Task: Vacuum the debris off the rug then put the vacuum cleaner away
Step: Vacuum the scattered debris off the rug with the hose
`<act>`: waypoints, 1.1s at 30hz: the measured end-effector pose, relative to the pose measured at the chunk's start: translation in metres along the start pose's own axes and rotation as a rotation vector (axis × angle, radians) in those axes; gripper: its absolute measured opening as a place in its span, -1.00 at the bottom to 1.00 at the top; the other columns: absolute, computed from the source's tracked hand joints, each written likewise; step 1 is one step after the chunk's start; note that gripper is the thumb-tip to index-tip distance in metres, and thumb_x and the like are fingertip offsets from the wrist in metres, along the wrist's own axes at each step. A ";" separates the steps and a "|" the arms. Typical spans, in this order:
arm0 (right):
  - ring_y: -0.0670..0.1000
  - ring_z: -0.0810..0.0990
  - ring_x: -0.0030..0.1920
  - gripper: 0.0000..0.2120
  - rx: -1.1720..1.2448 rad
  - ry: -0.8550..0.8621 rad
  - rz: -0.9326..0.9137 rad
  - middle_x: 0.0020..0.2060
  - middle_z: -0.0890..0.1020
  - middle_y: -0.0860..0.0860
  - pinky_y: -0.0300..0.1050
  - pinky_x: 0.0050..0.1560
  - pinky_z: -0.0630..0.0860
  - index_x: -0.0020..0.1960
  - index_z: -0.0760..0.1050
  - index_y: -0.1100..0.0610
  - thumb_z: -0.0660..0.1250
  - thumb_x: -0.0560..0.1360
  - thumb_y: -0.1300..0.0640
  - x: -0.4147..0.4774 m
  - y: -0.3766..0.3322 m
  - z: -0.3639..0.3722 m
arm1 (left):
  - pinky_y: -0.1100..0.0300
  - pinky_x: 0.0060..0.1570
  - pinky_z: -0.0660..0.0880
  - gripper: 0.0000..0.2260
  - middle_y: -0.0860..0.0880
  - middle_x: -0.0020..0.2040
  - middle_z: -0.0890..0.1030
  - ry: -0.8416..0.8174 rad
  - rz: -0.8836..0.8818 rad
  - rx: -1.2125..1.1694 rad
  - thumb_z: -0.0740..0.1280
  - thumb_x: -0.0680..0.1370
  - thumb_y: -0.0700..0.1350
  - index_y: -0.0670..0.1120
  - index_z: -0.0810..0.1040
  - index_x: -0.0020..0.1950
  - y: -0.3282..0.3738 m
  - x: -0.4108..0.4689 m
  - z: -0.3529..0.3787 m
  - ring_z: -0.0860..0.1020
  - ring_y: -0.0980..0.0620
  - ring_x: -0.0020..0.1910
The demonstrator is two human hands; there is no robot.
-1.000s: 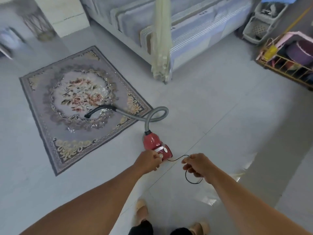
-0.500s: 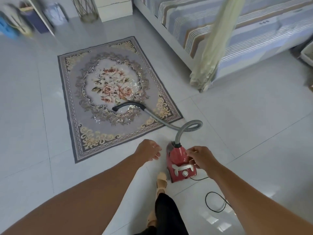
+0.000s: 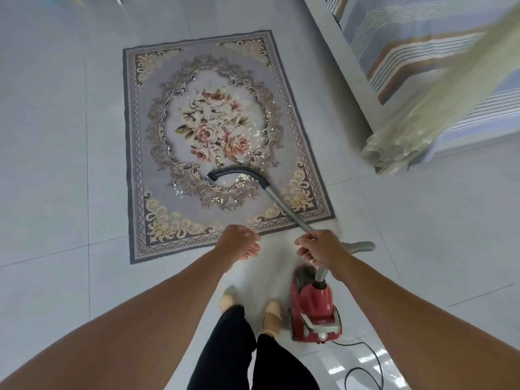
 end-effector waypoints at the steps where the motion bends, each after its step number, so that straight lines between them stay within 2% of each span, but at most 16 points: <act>1: -0.10 0.47 -0.47 -0.89 -0.020 -0.008 -0.001 -0.34 0.63 0.06 -0.31 -0.52 0.34 -0.13 0.57 0.18 0.31 0.55 0.22 0.013 -0.014 0.005 | 0.24 -0.28 0.50 -0.84 -0.11 -0.19 0.67 0.006 -0.011 -0.002 0.29 0.57 -0.18 -0.23 0.60 0.06 0.005 0.012 -0.010 0.63 0.00 -0.27; 4: -0.12 0.48 -0.44 -0.90 -0.046 -0.038 -0.023 -0.31 0.62 0.06 -0.41 -0.56 0.33 -0.09 0.56 0.20 0.29 0.56 0.24 0.057 -0.057 0.019 | 0.20 -0.22 0.54 -0.82 -0.17 -0.09 0.68 0.028 -0.054 -0.045 0.28 0.59 -0.19 -0.27 0.59 0.07 0.021 0.055 -0.040 0.64 -0.03 -0.22; 7: -0.12 0.51 -0.39 -0.90 -0.081 -0.048 -0.051 -0.29 0.63 0.07 -0.43 -0.52 0.35 -0.06 0.56 0.20 0.28 0.57 0.23 0.103 -0.091 0.035 | 0.26 -0.28 0.50 -0.85 -0.20 -0.03 0.65 0.013 -0.155 -0.137 0.27 0.61 -0.19 -0.26 0.57 -0.01 0.037 0.099 -0.068 0.58 0.01 -0.28; 9: -0.11 0.51 -0.38 -0.90 -0.120 -0.068 -0.065 -0.30 0.61 0.05 -0.41 -0.49 0.37 -0.04 0.56 0.22 0.27 0.57 0.23 0.132 -0.106 0.045 | 0.24 -0.24 0.50 -0.86 -0.23 -0.02 0.64 0.032 -0.185 -0.223 0.27 0.61 -0.21 -0.26 0.57 0.01 0.040 0.125 -0.083 0.58 0.01 -0.28; 12: -0.05 0.53 -0.33 -0.89 -0.196 -0.094 -0.051 -0.32 0.60 0.04 -0.25 -0.31 0.47 -0.08 0.55 0.22 0.26 0.56 0.24 0.188 -0.124 0.058 | 0.24 -0.24 0.52 -0.82 -0.23 -0.02 0.64 0.064 -0.225 -0.297 0.28 0.60 -0.23 -0.29 0.55 0.14 0.047 0.171 -0.102 0.59 -0.02 -0.26; 15: 0.00 0.59 -0.25 -0.88 -0.197 -0.096 -0.030 -0.32 0.62 0.03 0.00 -0.04 0.60 -0.13 0.53 0.13 0.25 0.54 0.25 0.239 -0.136 0.064 | 0.33 -0.45 0.47 -0.83 -0.28 0.01 0.63 0.096 -0.269 -0.363 0.30 0.59 -0.25 -0.29 0.56 0.14 0.055 0.210 -0.113 0.55 -0.03 -0.30; 19: 0.06 0.60 -0.17 -0.84 -0.301 -0.121 -0.024 -0.15 0.65 0.13 -0.01 -0.02 0.60 0.00 0.56 0.24 0.21 0.54 0.23 0.324 -0.139 0.069 | 0.35 -0.53 0.37 -0.93 -0.20 -0.17 0.59 0.137 -0.307 -0.433 0.29 0.59 -0.26 -0.24 0.55 0.01 0.064 0.278 -0.110 0.50 0.00 -0.35; 21: 0.16 0.63 -0.03 -0.81 -0.373 -0.123 -0.008 -0.04 0.66 0.17 0.07 0.09 0.58 0.06 0.56 0.21 0.23 0.54 0.19 0.361 -0.132 0.071 | 0.36 -0.53 0.37 -0.93 -0.18 -0.20 0.56 0.131 -0.329 -0.456 0.28 0.59 -0.27 -0.21 0.55 -0.03 0.062 0.313 -0.099 0.48 0.02 -0.36; 24: 0.17 0.59 0.11 -0.77 -0.511 -0.135 0.005 0.07 0.63 0.15 -0.03 0.11 0.51 0.16 0.54 0.18 0.24 0.54 0.19 0.410 -0.123 0.074 | 0.34 -0.51 0.48 -0.90 -0.16 -0.22 0.60 0.142 -0.359 -0.459 0.30 0.59 -0.25 -0.24 0.58 0.05 0.055 0.365 -0.082 0.56 0.02 -0.35; 28: 0.10 0.58 0.14 -0.76 -0.646 -0.122 -0.040 0.14 0.61 0.12 -0.15 0.08 0.46 0.18 0.55 0.23 0.23 0.58 0.18 0.482 -0.108 0.084 | 0.37 -0.54 0.43 -0.87 -0.11 -0.27 0.54 0.118 -0.373 -0.509 0.26 0.60 -0.27 -0.17 0.54 -0.12 0.044 0.442 -0.060 0.50 0.06 -0.37; 30: 0.09 0.59 0.14 -0.77 -0.656 -0.102 -0.034 0.16 0.61 0.10 -0.15 0.08 0.47 0.19 0.55 0.18 0.27 0.57 0.15 0.513 -0.096 0.094 | 0.33 -0.44 0.47 -0.90 -0.12 -0.22 0.57 0.102 -0.369 -0.497 0.28 0.60 -0.25 -0.17 0.56 -0.08 0.035 0.473 -0.051 0.52 0.04 -0.33; 33: 0.12 0.60 0.11 -0.81 -0.686 -0.099 -0.033 0.13 0.63 0.12 -0.10 0.10 0.50 0.14 0.55 0.17 0.28 0.56 0.17 0.559 -0.071 0.111 | 0.18 -0.15 0.56 -0.84 -0.17 -0.02 0.66 0.091 -0.347 -0.474 0.30 0.60 -0.18 -0.21 0.58 0.11 0.013 0.521 -0.040 0.63 -0.05 -0.13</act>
Point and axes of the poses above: each hand's wrist, its own x-axis towards the middle knuckle, its own z-axis out of the palm, y = z × x, the point moved 1 cm from there along x, towards the middle knuckle
